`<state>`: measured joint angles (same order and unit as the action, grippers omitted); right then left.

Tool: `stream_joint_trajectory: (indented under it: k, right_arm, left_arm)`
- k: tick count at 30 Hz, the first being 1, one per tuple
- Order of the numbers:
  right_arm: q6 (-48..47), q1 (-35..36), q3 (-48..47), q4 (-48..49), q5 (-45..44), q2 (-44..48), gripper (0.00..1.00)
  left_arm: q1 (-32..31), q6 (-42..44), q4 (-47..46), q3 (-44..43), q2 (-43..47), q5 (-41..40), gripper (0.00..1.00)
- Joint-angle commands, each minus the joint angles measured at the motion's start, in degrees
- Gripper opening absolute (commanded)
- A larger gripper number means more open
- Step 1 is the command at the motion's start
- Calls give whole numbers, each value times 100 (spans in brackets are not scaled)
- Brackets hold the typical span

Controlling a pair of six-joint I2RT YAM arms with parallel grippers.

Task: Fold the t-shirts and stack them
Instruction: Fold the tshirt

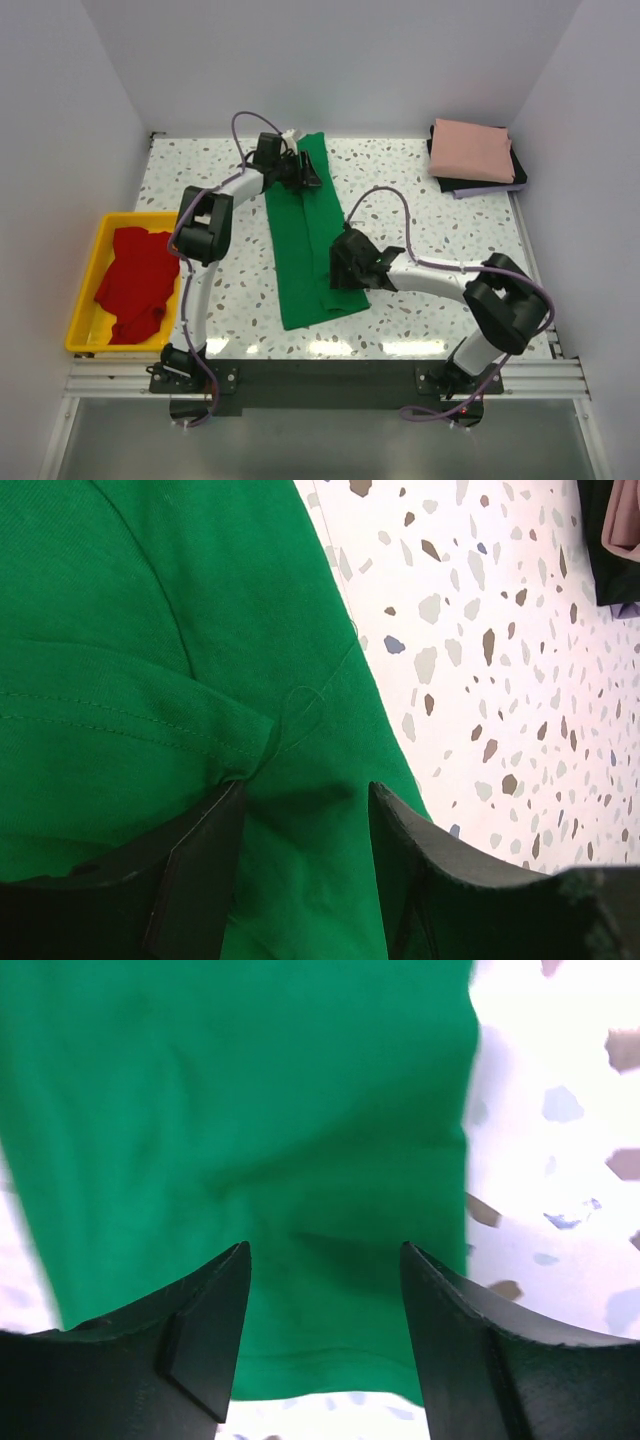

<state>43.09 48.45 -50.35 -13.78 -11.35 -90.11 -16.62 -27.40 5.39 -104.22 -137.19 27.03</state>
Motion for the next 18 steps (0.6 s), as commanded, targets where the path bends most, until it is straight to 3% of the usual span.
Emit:
stream_joint_trajectory:
  k: [1, 7, 18]
  right_arm:
    - [-319, 68, 60, -195, -279, -208, 63]
    - [-47, 428, 209, -757, -683, -280, 61]
    - [516, 719, 974, -1100, -1017, 388, 65]
  left_arm:
    - [71, 112, -249, -230, -80, 162, 58]
    - [71, 103, -266, -239, -107, 206, 58]
    - [71, 217, -266, -81, 51, 233, 63]
